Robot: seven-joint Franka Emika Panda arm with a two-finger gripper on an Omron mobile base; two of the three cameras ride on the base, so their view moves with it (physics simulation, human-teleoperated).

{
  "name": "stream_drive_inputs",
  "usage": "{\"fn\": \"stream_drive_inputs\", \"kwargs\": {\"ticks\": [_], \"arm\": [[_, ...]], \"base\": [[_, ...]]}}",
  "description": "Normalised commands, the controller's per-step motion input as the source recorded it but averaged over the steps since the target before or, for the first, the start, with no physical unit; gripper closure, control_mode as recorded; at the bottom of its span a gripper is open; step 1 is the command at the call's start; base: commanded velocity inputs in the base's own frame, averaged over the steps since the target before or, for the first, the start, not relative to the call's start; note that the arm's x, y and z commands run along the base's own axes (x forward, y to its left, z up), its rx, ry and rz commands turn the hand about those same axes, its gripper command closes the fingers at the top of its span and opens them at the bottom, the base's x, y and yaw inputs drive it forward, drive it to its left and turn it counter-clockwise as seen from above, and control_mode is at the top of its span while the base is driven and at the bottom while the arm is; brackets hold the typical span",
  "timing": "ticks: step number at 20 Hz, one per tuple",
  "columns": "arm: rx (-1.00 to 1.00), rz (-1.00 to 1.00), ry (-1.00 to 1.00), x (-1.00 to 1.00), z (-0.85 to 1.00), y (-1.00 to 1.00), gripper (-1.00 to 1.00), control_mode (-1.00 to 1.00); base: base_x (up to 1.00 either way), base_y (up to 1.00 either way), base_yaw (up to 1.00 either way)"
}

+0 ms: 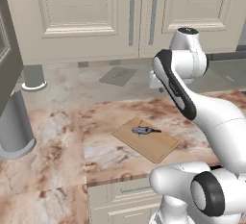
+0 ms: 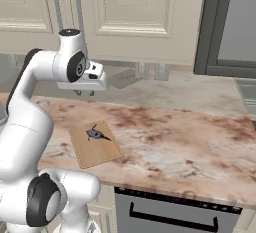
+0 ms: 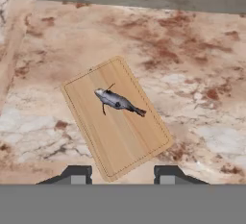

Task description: Open the cabinet, retrieve the rolling pin, and place it next to the meat on the cutting board to prepare for tenderizing.

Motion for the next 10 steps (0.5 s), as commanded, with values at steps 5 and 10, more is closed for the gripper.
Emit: {"fn": "stream_drive_inputs", "kwargs": {"ticks": [5, 10], "arm": [[0.0, 0.0, 0.0, -0.02, 0.0, 0.0, -1.0, -1.0], [-0.02, 0.0, -0.18, -0.51, 0.08, 0.0, -1.0, -1.0]], "base": [[0.0, 0.0, 0.0], [0.0, 0.0, 0.0]]}}
